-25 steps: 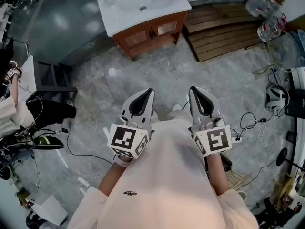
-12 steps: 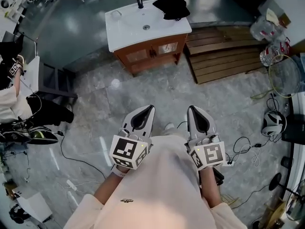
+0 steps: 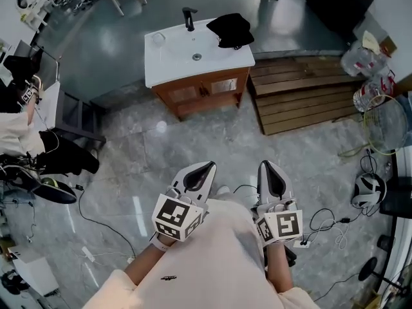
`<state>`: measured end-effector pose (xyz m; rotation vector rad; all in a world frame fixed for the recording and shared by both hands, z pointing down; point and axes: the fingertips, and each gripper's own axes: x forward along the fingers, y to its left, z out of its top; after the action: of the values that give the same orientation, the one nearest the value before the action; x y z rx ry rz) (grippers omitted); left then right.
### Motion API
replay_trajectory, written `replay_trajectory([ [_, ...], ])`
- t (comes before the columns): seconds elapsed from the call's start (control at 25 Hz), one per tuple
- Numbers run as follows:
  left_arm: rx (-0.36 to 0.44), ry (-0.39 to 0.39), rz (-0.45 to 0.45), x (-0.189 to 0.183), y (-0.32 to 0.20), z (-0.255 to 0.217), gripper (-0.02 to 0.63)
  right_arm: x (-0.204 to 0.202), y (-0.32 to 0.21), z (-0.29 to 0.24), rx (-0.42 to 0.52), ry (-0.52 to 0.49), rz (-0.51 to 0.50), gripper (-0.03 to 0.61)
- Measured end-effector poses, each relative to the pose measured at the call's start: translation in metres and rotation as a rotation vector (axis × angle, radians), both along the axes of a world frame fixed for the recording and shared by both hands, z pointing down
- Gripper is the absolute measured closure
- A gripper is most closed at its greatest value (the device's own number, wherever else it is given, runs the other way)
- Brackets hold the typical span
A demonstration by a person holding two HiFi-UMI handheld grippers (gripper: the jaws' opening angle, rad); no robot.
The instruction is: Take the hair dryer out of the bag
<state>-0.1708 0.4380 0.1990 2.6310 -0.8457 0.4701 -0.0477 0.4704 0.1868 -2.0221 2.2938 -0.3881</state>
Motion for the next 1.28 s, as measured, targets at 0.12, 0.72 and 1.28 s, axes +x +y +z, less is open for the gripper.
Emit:
replay_trajectory([
  [0.12, -0.007, -0.016, -0.006, 0.007, 0.001, 0.002, 0.606, 0.009, 0.002, 0.006, -0.017, -0.008, -0.004, 0.581],
  [0.72, -0.031, 0.023, -0.010, 0.034, -0.055, 0.010, 0.606, 0.012, -0.033, 0.010, -0.026, 0.011, -0.060, 0.580],
  [1.28, -0.032, 0.048, -0.061, 0.067, -0.232, 0.004, 0.606, 0.033, -0.221, -0.001, -0.009, 0.013, -0.166, 0.580],
])
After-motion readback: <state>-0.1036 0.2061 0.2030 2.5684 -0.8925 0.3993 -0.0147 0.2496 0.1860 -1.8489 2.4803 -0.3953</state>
